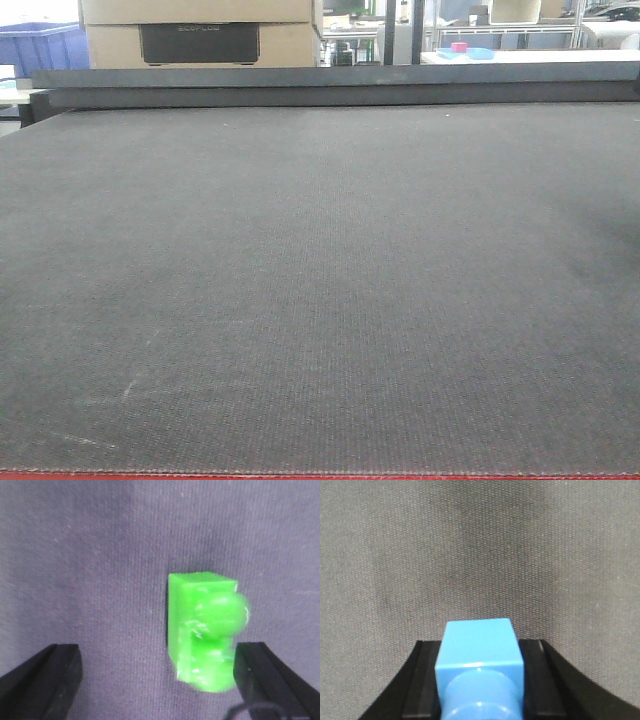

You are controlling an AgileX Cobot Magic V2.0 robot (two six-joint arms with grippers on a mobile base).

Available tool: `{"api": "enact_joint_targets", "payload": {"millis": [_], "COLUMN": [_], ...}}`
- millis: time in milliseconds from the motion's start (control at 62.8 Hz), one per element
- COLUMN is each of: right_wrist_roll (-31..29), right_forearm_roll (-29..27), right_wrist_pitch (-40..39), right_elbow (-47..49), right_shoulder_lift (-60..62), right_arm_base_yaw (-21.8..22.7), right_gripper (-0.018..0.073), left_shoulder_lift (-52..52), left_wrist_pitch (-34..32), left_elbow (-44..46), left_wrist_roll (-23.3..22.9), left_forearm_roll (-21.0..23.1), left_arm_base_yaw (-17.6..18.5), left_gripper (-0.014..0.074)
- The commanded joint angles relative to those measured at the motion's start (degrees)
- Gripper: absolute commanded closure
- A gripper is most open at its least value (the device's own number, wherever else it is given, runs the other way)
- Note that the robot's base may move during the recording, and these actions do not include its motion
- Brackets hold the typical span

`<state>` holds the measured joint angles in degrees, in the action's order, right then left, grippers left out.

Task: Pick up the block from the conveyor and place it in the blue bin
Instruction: 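Close the left gripper on the green block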

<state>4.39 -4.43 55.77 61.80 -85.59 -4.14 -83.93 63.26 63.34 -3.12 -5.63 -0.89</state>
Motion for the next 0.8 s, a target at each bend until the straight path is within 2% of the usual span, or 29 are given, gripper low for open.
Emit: {"api": "enact_joint_targets", "payload": {"millis": [0,159,351,637,781], "right_wrist_roll": [0.05,0.05,0.05,0.05,0.05], "right_forearm_roll": [0.2,0.2,0.05,-0.29,-0.4], "right_wrist_pitch": [-0.46,-0.46,-0.46,-0.94,-0.94], "right_elbow": [0.39,0.39,0.39,0.39,0.39], "right_shoulder_lift": [0.51,0.51,0.51,0.51,0.51], "right_arm_base_yaw": [-0.08,-0.08,-0.08,-0.08,-0.08], "right_gripper": [0.0727,0.0727,0.0727,0.0727,0.0727], "left_shoulder_lift": [0.28,0.28,0.18,-0.68,-2.55], "left_wrist_pitch": [0.9,1.02,-0.3,-6.86,-7.35], "left_elbow": [2.12,2.69,0.95,-5.25,-5.91], "left_wrist_roll": [-0.12,-0.12,-0.4,-0.55,-0.55], "left_forearm_roll": [0.07,2.61,2.87,3.25,3.25], "left_arm_base_yaw": [-0.05,-0.05,-0.05,-0.05,-0.05], "left_gripper": [0.009,0.009,0.009,0.0101,0.0119]}}
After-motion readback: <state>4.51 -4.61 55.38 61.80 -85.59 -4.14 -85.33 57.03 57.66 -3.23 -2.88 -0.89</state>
